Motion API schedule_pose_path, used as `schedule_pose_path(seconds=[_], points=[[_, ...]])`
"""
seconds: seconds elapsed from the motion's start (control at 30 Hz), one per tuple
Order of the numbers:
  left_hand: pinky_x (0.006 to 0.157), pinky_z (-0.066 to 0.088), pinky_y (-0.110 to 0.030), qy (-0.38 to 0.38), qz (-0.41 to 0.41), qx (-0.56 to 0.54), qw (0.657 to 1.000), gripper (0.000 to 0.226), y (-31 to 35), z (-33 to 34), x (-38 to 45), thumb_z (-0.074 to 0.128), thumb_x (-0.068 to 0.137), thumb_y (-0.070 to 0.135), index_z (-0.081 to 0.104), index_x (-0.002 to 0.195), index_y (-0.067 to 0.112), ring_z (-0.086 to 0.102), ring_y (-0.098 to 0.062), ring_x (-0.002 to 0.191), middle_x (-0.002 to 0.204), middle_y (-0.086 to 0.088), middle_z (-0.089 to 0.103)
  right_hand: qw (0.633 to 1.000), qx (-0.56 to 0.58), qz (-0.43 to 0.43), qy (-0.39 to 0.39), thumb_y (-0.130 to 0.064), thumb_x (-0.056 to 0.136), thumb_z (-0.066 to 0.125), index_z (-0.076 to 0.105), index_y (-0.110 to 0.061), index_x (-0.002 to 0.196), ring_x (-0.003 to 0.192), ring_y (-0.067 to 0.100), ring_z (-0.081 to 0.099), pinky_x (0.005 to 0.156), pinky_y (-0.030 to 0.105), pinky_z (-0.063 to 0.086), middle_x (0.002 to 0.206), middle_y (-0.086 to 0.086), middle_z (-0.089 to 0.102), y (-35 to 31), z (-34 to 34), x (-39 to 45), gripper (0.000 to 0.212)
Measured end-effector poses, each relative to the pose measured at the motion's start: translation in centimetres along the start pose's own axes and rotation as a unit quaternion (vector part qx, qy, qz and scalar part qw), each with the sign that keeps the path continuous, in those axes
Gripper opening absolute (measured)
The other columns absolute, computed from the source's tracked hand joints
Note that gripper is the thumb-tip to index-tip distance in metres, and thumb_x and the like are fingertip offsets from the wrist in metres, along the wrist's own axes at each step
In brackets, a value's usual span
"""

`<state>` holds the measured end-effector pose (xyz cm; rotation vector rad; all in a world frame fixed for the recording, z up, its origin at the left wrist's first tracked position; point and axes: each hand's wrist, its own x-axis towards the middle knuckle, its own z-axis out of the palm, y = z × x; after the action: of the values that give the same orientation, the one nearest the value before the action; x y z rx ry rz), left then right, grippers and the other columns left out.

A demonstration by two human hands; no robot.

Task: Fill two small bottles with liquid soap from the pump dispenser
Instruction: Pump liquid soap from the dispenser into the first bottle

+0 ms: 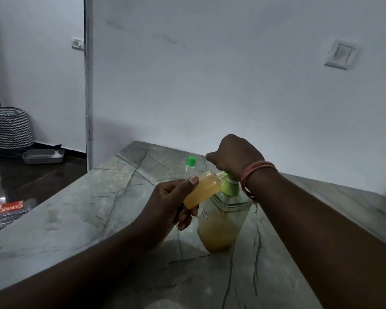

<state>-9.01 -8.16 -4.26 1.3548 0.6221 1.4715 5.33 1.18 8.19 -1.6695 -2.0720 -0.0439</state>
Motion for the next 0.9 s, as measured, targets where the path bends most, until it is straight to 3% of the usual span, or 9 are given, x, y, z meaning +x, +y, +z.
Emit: schedule_pose_path(seconds=[0.13, 0.3, 0.53, 0.67, 0.8, 0.9], points=[[0.043, 0.043, -0.024, -0.002, -0.010, -0.010, 1.000, 0.033, -0.11, -0.09, -0.18, 0.068, 0.086, 0.057, 0.080, 0.093, 0.027, 0.047, -0.014, 0.044, 0.070, -0.016, 0.066, 0.999, -0.036, -0.010, -0.016, -0.038, 0.073, 0.063, 0.056, -0.017, 0.060, 0.059, 0.020, 0.061, 0.054, 0.026, 0.043, 0.062, 0.000, 0.063, -0.38, -0.13, 0.32, 0.026], [0.043, 0.043, -0.025, -0.001, -0.009, -0.014, 1.000, 0.030, -0.31, -0.30, -0.13, 0.068, 0.088, 0.056, 0.081, 0.095, 0.029, 0.048, -0.013, 0.045, 0.071, -0.016, 0.066, 0.999, -0.039, -0.009, 0.029, -0.029, 0.070, 0.061, 0.050, -0.017, 0.055, 0.052, 0.019, 0.054, 0.047, 0.022, 0.031, 0.055, 0.000, 0.056, -0.16, 0.51, 0.35, 0.022], [0.043, 0.043, -0.025, 0.001, -0.013, -0.006, 1.000, 0.025, 0.06, -0.02, -0.05, 0.069, 0.090, 0.052, 0.081, 0.090, 0.030, 0.049, -0.014, 0.046, 0.071, -0.017, 0.065, 0.999, -0.036, -0.005, -0.009, -0.033, 0.072, 0.063, 0.055, -0.017, 0.058, 0.057, 0.019, 0.058, 0.049, 0.023, 0.036, 0.060, -0.001, 0.061, -0.38, -0.15, 0.25, 0.023], [0.043, 0.044, -0.025, 0.015, -0.022, -0.011, 1.000, 0.040, -0.48, -0.26, -0.13, 0.070, 0.088, 0.052, 0.074, 0.104, 0.015, 0.048, -0.015, 0.046, 0.072, -0.022, 0.062, 1.000, -0.022, -0.002, 0.018, -0.037, 0.073, 0.063, 0.051, -0.017, 0.056, 0.053, 0.019, 0.055, 0.047, 0.024, 0.032, 0.055, 0.000, 0.056, -0.09, 0.21, 0.17, 0.029], [0.044, 0.044, -0.025, 0.016, -0.020, -0.009, 1.000, 0.040, -0.43, -0.40, 0.09, 0.067, 0.092, 0.047, 0.070, 0.105, 0.010, 0.049, -0.015, 0.046, 0.070, -0.021, 0.063, 0.999, 0.001, 0.007, 0.038, -0.032, 0.071, 0.063, 0.051, -0.016, 0.055, 0.054, 0.020, 0.056, 0.047, 0.023, 0.032, 0.055, 0.000, 0.057, 0.09, 0.41, 0.05, 0.026], [0.045, 0.045, -0.026, 0.014, -0.022, -0.009, 1.000, 0.054, -0.41, -0.35, 0.09, 0.072, 0.084, 0.054, 0.069, 0.110, 0.007, 0.051, -0.015, 0.048, 0.072, -0.020, 0.063, 1.000, 0.006, 0.013, 0.011, -0.031, 0.071, 0.063, 0.052, -0.016, 0.055, 0.054, 0.020, 0.057, 0.049, 0.023, 0.036, 0.057, 0.000, 0.060, 0.00, 0.18, 0.07, 0.024]])
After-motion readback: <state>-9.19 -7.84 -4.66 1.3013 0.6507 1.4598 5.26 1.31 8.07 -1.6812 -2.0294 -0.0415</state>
